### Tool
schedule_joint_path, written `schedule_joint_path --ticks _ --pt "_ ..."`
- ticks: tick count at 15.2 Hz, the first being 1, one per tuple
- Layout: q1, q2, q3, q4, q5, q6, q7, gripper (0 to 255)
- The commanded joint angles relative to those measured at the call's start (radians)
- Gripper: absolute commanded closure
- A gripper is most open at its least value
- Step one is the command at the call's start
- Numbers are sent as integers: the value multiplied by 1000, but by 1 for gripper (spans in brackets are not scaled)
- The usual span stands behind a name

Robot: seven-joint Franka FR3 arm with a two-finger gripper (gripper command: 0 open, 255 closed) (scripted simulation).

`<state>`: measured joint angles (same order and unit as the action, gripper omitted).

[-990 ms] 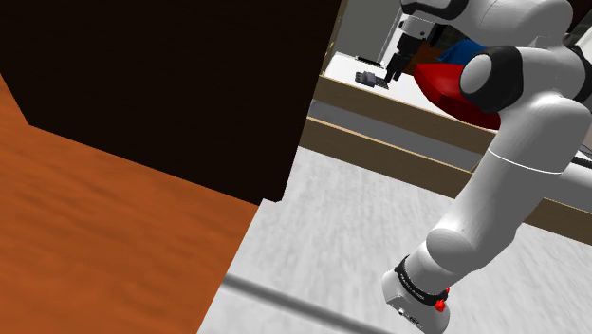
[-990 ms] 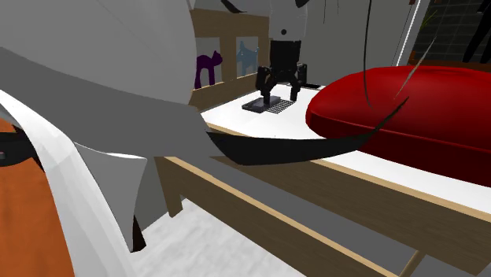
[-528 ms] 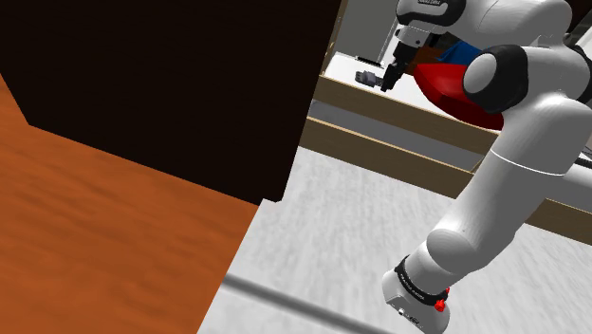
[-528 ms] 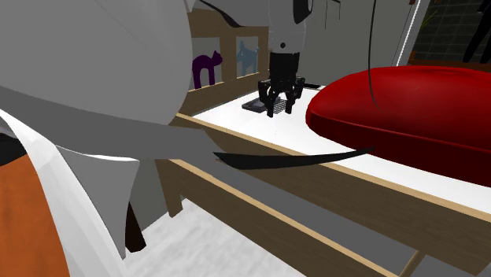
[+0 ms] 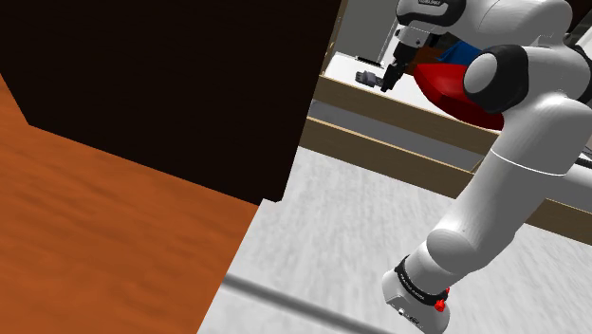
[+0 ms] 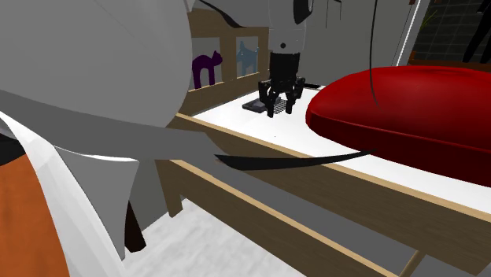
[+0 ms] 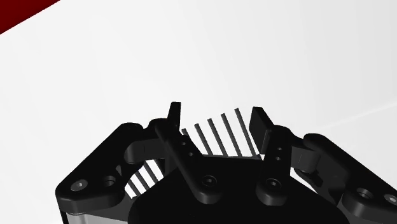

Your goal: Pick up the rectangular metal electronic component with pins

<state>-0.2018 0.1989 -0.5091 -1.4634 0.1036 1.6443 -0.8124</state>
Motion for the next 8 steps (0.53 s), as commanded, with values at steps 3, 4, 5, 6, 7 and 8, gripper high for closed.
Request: schedule_joint_path --ticks 3,4,5,6,7,8 --pt "-3 8 0 35 4 -29 -1 255" --pt "-5 12 -1 53 6 -44 -2 255" --pt "-8 16 -1 72 8 -59 -3 255" --pt "-10 20 -2 92 10 -75 -3 255" --pt "-13 25 -2 112 13 -90 -4 255" --pt "-16 31 -3 133 15 -106 -5 255"
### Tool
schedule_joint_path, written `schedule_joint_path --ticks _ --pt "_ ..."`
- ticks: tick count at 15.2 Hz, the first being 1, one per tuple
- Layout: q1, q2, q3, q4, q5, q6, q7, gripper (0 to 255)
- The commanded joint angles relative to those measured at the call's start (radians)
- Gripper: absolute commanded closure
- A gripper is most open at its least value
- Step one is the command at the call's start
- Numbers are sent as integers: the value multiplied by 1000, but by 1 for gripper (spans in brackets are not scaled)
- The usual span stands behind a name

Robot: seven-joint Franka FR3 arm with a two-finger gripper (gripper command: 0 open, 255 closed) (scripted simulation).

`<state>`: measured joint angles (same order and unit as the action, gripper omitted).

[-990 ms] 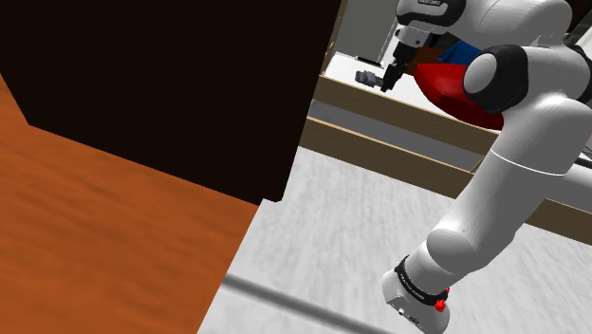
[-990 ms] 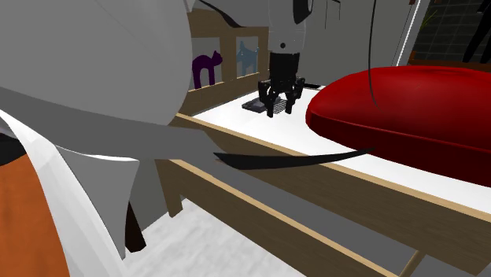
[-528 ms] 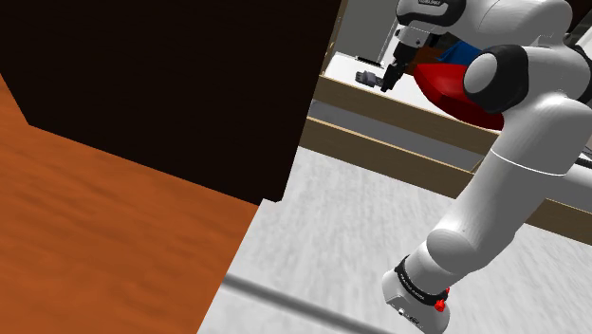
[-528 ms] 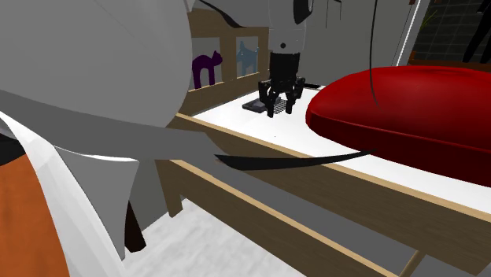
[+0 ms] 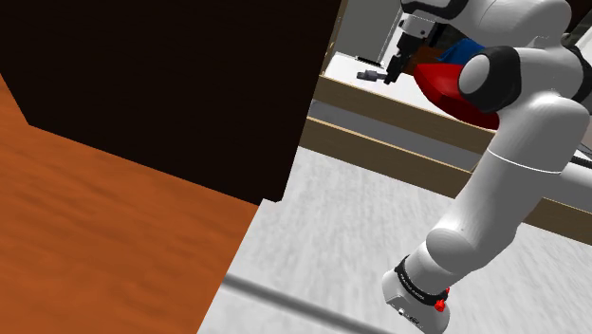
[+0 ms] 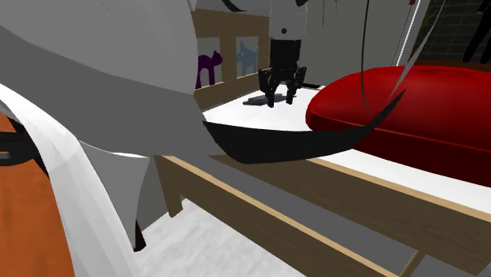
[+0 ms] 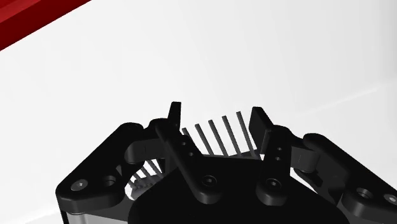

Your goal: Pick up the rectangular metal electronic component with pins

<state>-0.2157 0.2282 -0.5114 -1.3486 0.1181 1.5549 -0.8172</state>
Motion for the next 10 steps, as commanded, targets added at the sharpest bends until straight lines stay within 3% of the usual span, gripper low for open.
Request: schedule_joint_path --ticks 1,8,10 --pt "-5 7 -1 39 4 -33 -2 255" --pt "-38 63 -5 213 34 -156 -11 255" --pt "-39 65 -5 217 35 -159 -11 255"
